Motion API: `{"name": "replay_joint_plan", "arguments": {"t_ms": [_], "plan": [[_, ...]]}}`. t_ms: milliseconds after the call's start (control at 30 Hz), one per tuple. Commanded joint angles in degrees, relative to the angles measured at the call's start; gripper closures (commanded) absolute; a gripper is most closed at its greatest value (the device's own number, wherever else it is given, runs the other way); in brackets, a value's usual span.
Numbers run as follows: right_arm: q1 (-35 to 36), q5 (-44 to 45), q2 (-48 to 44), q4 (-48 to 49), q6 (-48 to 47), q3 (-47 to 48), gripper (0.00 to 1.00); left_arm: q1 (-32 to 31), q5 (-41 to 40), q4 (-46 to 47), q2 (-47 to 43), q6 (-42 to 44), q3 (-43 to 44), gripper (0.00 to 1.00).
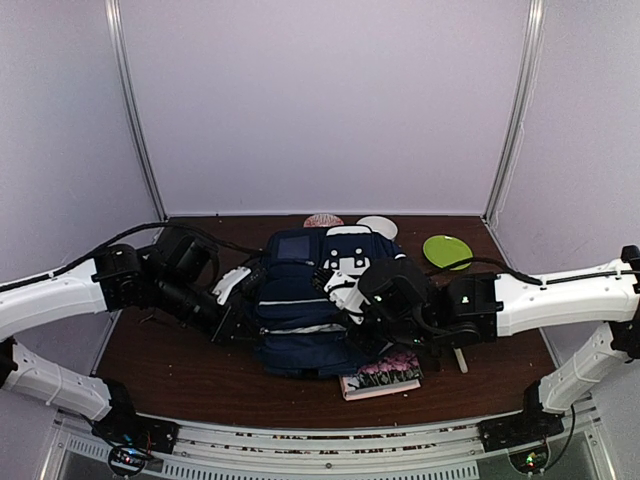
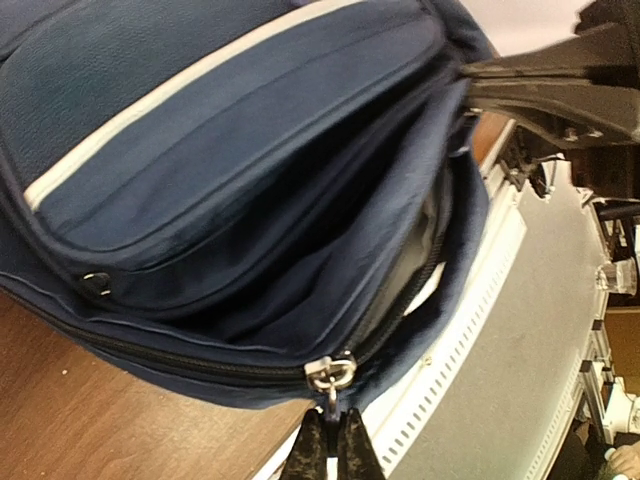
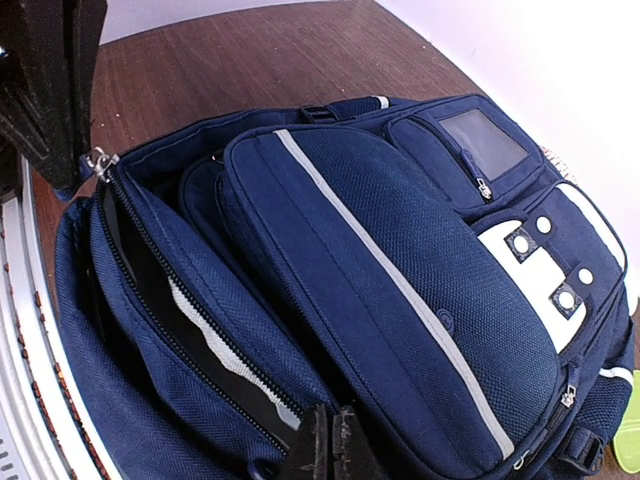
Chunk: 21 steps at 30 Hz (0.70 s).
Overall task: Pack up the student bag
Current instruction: Unzip the student bag at the center of the board.
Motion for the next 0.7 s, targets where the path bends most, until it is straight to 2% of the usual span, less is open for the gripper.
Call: {"name": "replay_joint_plan", "arguments": {"t_ms": [0, 267, 500, 667], "plan": [[-0.07, 3.04, -1.91, -0.67, -1.59, -1.3, 1.0, 2.35, -1.36, 0.32, -0.61, 1.82, -3.63, 1.0], [-0.03, 0.59, -3.66, -0.91, -1.13, -3.45, 1.0, 3.43, -3.89, 6.27, 3.37, 0.67, -8.87, 1.0], [-0.04, -1.42, -6.31, -0.83, -0.47, -5.81, 1.0, 6.27, -7.54, 9.99, 1.68, -0.93, -11.56, 1.0], [-0.07, -1.72, -6.78, -1.53, 0.42, -5.18, 1.0, 6.37, -3.87, 15.71, -0.66, -1.63, -13.19, 1.0]]}}
